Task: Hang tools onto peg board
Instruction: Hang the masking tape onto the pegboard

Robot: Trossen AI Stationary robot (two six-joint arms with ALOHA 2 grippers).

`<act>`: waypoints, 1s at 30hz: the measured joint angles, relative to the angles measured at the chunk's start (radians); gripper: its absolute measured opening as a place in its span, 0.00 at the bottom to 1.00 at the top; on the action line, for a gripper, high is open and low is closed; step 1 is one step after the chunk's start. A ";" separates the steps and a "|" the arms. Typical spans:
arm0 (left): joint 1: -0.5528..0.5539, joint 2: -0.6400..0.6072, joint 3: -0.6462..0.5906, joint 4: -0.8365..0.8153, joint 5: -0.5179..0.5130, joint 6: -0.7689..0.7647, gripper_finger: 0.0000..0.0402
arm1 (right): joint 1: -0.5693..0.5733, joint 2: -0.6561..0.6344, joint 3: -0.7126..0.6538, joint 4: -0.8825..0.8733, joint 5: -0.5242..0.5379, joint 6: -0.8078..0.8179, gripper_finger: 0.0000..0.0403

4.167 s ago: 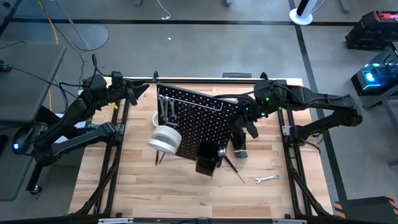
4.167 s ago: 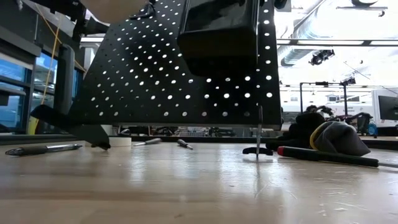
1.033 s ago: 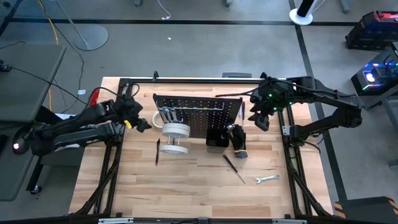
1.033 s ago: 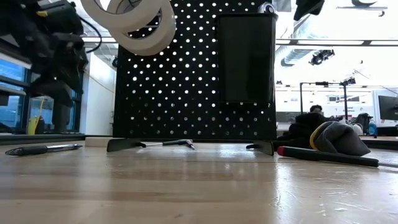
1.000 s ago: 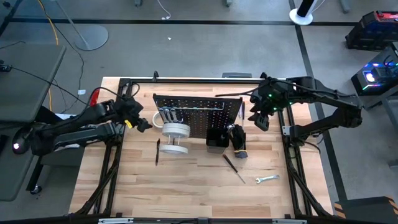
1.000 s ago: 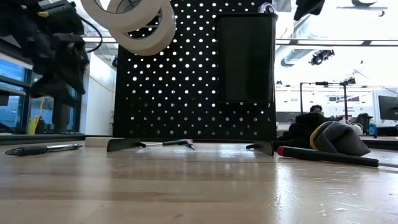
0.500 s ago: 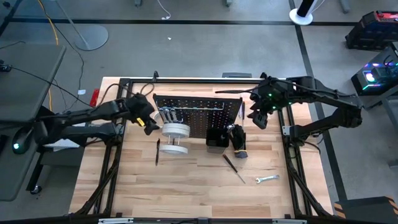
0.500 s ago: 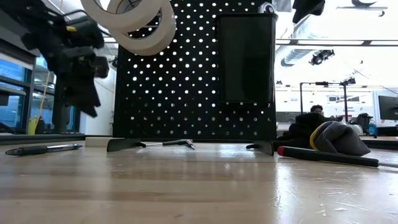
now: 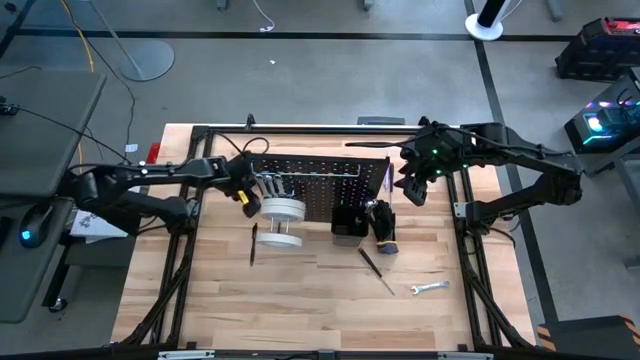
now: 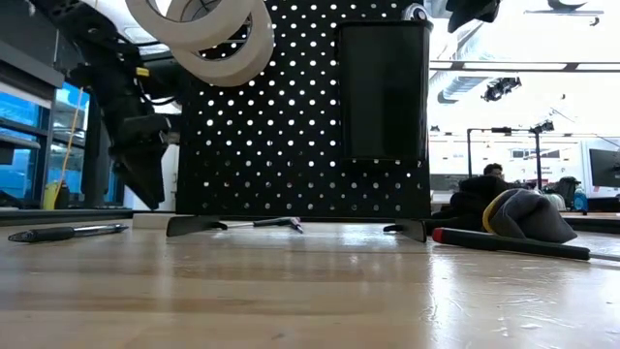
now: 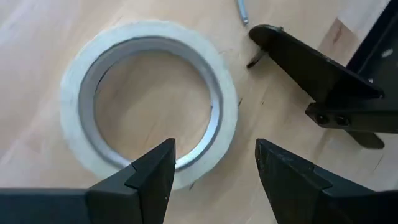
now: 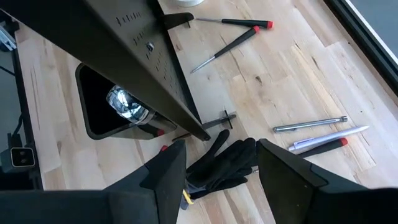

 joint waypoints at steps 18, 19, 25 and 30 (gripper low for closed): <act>-0.054 0.240 0.057 -0.038 -0.160 0.103 0.53 | 0.000 0.000 0.000 0.030 0.010 0.000 0.46; -0.054 0.244 0.057 -0.041 -0.156 0.087 0.53 | 0.000 0.000 0.000 0.034 0.010 0.000 0.46; -0.053 0.231 0.071 -0.127 -0.154 -0.049 0.21 | 0.000 0.000 0.000 0.045 0.009 -0.002 0.46; -0.053 0.122 0.113 -0.266 -0.150 -0.146 0.07 | 0.000 0.000 0.000 0.040 0.009 -0.005 0.46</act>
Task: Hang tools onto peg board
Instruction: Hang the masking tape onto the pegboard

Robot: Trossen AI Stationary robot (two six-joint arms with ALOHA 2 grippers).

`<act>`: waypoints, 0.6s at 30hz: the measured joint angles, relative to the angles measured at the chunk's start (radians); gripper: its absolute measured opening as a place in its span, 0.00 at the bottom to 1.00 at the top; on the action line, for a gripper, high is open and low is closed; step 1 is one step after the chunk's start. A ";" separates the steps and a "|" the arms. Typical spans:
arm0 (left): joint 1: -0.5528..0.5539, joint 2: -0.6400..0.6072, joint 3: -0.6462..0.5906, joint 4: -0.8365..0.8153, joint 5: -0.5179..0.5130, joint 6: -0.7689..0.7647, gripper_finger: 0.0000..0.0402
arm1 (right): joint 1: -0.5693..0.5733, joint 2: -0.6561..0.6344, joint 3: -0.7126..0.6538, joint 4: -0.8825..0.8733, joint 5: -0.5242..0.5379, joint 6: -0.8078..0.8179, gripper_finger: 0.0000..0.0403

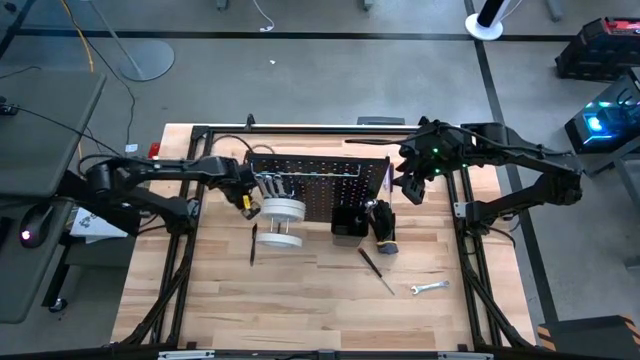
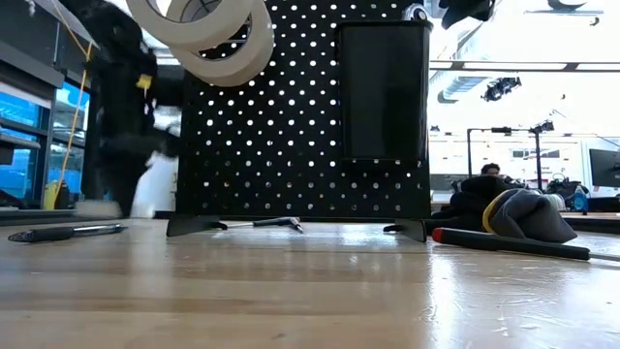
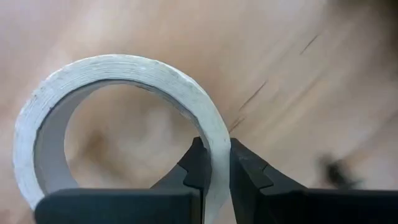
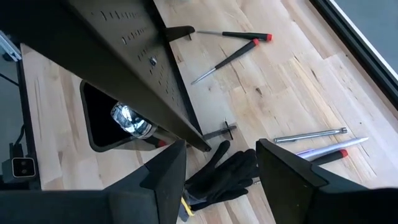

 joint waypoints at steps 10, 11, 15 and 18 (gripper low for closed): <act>0.001 -0.358 0.132 -0.213 -0.027 -0.147 0.07 | 0.000 -0.009 0.023 0.014 0.096 -0.034 0.43; 0.001 -0.391 0.150 -0.214 -0.027 -0.166 0.07 | 0.000 -0.009 0.037 -0.004 0.144 -0.036 0.41; 0.000 -0.511 0.213 -0.215 -0.032 -0.242 0.07 | 0.000 -0.010 0.112 -0.099 0.299 -0.045 0.30; -0.001 -0.568 0.265 -0.203 -0.049 -0.283 0.07 | 0.003 -0.010 0.168 -0.152 0.318 0.004 0.14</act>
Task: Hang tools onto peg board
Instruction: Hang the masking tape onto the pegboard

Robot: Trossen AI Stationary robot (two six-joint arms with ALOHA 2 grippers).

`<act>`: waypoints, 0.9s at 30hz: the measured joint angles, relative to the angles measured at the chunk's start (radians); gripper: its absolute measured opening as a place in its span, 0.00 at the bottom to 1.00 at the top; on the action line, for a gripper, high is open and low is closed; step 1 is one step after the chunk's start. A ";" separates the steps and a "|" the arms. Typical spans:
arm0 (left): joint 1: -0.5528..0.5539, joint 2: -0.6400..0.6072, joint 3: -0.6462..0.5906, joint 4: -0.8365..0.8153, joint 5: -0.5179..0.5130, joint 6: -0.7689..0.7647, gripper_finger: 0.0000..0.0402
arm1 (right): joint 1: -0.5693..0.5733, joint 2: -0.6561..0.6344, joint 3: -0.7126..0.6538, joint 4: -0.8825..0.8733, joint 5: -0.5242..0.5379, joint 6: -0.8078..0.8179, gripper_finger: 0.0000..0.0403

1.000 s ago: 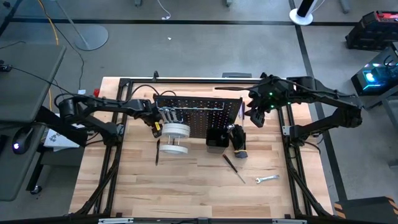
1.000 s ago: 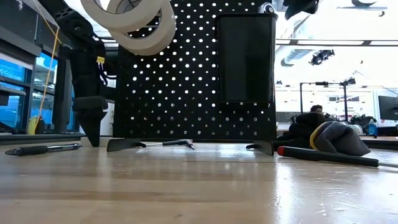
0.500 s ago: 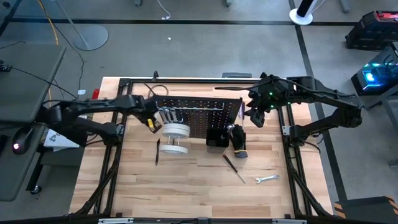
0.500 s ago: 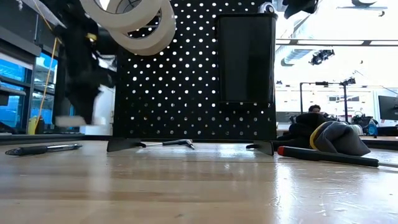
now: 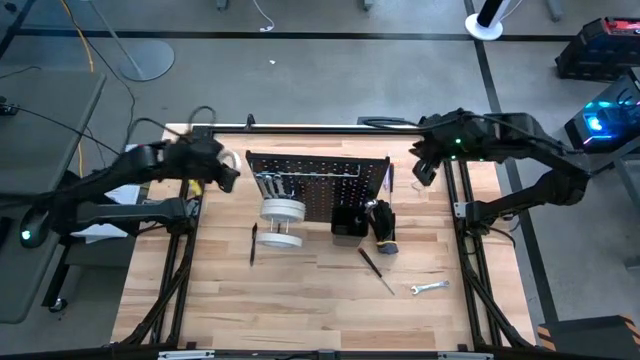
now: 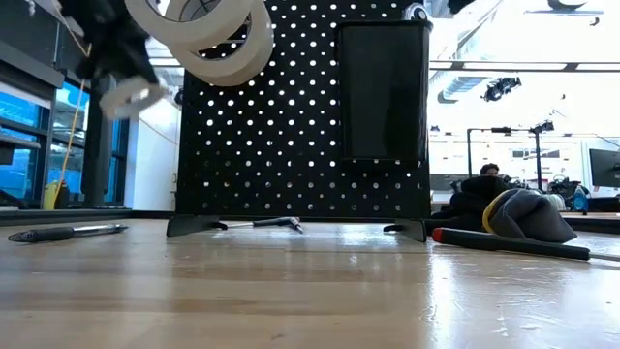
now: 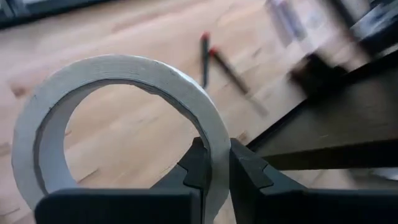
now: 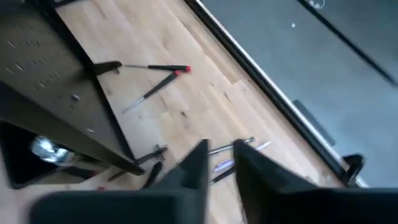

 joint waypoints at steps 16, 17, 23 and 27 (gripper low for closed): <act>0.000 -0.089 0.344 0.599 0.437 -0.012 0.07 | 0.291 0.009 0.029 -0.105 0.175 0.303 0.00; -0.001 -0.077 0.344 0.688 0.555 -0.067 0.07 | 0.301 0.008 0.029 -0.105 0.184 0.320 0.00; -0.085 -0.026 0.344 1.003 0.940 -0.467 0.07 | 0.358 0.008 0.029 -0.051 0.164 0.423 0.00; -0.207 -0.029 0.344 0.762 0.938 -0.506 0.07 | 0.413 0.014 0.029 -0.022 0.164 0.523 0.00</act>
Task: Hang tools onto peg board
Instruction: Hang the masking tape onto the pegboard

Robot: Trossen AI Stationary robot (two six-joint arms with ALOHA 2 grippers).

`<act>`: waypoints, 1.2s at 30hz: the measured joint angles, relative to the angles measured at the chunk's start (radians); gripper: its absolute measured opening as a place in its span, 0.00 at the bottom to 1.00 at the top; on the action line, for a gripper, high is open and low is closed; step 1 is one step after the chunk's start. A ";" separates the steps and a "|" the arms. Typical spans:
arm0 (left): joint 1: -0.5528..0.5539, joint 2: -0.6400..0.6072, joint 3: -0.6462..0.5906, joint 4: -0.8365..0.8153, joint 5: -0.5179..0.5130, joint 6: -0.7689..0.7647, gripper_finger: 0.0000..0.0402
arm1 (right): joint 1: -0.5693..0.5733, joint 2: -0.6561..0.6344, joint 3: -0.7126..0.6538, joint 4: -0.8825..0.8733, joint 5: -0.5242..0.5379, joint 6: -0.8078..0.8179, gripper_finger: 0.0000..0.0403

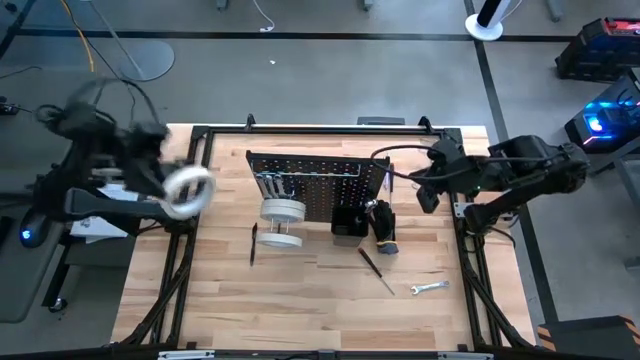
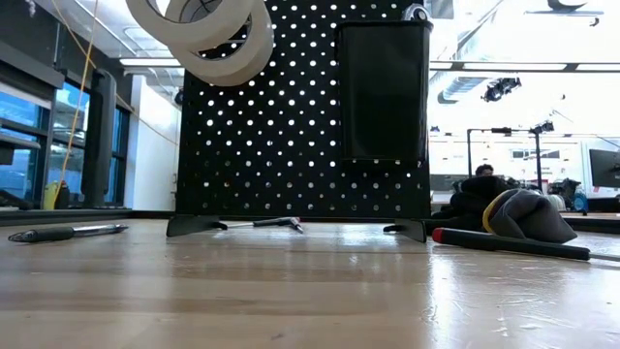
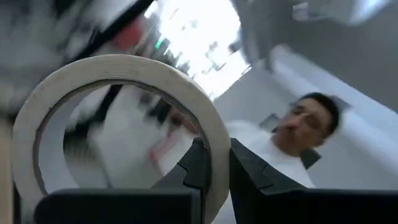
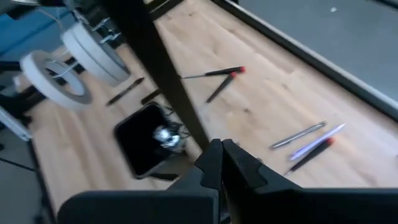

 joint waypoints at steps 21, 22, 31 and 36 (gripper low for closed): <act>-0.810 0.395 -0.261 -0.004 -0.802 0.104 0.07 | 0.167 0.028 0.000 -0.027 0.031 0.107 0.00; -0.810 0.409 -0.261 0.023 -0.870 0.104 0.07 | 0.167 0.028 0.000 -0.027 0.031 0.093 0.00; -0.908 0.457 -0.262 0.140 -1.312 0.074 0.07 | 0.167 0.028 0.000 -0.027 -0.005 0.061 0.00; -0.976 0.456 -0.262 0.130 -1.546 0.043 0.07 | 0.167 0.028 0.000 -0.026 0.005 0.058 0.00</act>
